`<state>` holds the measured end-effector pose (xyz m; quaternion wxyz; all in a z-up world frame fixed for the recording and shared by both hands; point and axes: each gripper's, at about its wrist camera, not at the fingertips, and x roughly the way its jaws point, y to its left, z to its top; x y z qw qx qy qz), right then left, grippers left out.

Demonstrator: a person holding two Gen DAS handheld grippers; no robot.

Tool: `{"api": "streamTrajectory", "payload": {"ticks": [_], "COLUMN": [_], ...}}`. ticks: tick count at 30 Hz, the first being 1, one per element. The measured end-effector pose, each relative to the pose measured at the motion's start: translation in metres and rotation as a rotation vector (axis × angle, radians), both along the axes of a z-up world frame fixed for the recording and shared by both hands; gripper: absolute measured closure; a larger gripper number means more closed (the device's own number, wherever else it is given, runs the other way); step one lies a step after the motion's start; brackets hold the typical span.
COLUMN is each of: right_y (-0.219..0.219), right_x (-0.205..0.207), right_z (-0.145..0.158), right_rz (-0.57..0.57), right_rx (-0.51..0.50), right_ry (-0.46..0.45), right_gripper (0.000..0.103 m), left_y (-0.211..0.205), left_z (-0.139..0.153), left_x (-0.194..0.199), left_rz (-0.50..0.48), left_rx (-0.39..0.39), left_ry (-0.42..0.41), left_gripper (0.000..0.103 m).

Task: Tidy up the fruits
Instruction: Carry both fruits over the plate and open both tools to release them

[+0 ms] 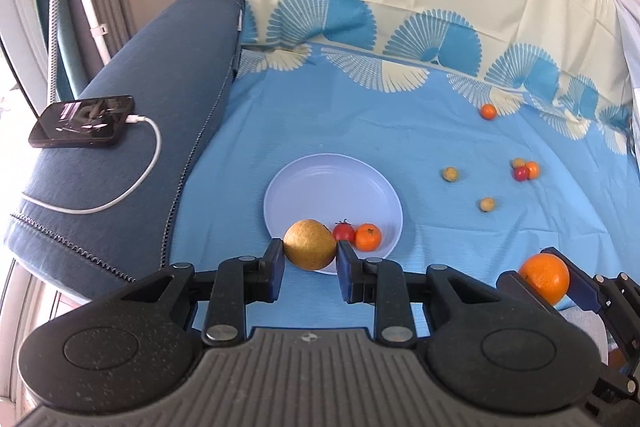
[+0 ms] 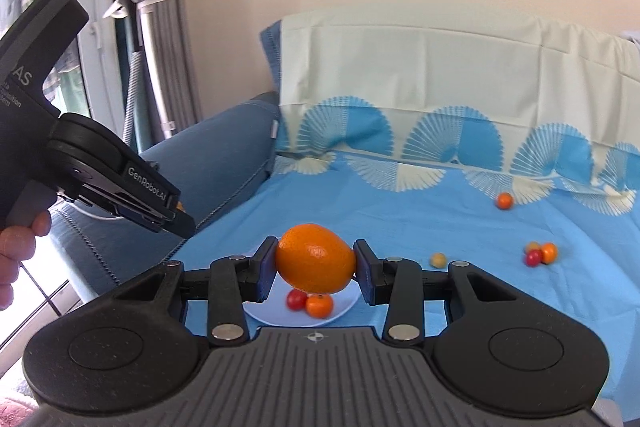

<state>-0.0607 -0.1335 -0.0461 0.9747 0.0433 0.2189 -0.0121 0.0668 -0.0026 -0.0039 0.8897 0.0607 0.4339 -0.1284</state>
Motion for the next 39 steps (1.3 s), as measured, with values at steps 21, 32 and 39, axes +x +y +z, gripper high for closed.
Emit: {"api": "streamTrajectory", "payload": {"ticks": [21,32,39], "right_y": [0.006,0.0,-0.005], "right_x": [0.006,0.029,0.046], "right_z": [-0.003,-0.009,-0.02], "right_rz": [0.007,-0.015,-0.038], "right_rx": [-0.023,-0.021,-0.013], "right_ry": [0.031,0.033,0.06], "right_gripper": [0.061,0.061,0.061], "left_y": [0.009,0.004,0.0], "left_z": [-0.007,-0.006,-0.019], "left_x": [0.006,0.021,0.032], "left_rz": [-0.002,0.006,-0.01], "left_rx": [-0.026,-0.033,-0.024], "left_ry": [0.012,0.007,0.04], "left_gripper": [0.072,0.072,0.072]}}
